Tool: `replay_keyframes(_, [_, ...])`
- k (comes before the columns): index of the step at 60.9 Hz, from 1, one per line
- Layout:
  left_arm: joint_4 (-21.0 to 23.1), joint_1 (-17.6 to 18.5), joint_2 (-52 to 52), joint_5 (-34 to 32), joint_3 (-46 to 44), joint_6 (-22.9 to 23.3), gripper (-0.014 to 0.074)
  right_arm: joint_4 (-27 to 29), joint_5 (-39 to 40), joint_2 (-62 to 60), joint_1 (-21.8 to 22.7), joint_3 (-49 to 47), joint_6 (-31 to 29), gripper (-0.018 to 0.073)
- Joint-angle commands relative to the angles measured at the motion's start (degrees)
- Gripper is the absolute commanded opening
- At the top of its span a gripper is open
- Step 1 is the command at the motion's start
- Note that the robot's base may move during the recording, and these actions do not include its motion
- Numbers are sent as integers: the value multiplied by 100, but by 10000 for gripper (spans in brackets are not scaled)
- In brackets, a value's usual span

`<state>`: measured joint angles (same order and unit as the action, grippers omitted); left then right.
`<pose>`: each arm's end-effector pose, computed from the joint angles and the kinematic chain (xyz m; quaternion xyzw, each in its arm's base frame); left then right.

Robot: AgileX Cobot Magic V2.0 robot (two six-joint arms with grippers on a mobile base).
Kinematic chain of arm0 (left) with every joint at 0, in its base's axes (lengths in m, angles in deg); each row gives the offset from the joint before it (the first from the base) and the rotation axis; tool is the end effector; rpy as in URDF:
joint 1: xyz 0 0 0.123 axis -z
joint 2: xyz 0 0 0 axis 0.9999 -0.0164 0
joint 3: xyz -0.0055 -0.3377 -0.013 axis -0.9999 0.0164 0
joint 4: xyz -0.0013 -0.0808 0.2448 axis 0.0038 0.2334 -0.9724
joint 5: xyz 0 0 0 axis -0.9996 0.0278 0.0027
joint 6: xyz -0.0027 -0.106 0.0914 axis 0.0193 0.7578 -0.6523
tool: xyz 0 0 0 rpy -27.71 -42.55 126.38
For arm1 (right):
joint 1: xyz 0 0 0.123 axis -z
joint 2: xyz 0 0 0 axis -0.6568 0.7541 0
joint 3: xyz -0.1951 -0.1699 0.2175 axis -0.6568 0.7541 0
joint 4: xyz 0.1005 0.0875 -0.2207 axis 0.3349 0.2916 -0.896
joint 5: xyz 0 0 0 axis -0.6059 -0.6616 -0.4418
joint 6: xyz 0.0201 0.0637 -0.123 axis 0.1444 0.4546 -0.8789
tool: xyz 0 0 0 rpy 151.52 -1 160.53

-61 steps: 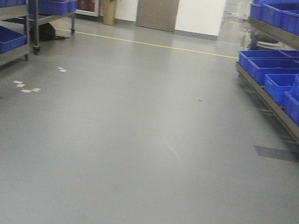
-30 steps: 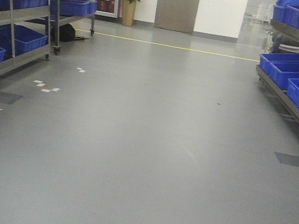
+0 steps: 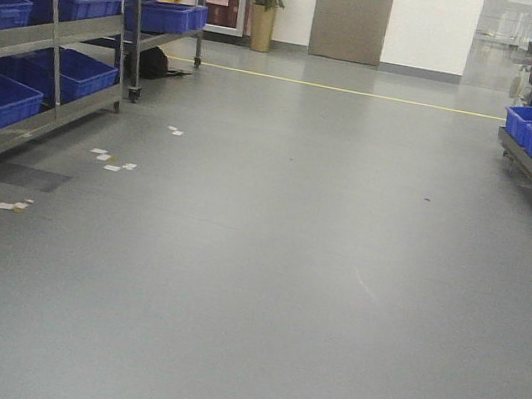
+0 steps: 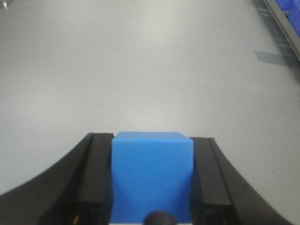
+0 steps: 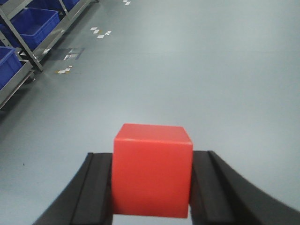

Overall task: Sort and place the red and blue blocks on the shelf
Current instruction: 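Drive the base down the aisle carrying both cubes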

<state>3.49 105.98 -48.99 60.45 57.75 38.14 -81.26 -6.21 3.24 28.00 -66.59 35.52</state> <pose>0.1422 -0.0478 0.3107 0.0232 0.8561 -0.1537 0.4929 0.1375 0.0345 0.3248 0.0320 0.8230 0.1600 0.5441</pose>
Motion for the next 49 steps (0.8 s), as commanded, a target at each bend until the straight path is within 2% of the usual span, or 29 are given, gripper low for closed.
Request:
replay_keyframes(1, [22, -17, 12, -472, -174, 15, 125, -12, 521, -12, 27, -160, -10, 63])
replay_keyframes(49, [22, -17, 12, -472, -174, 15, 125, -12, 521, -12, 27, -160, -10, 63])
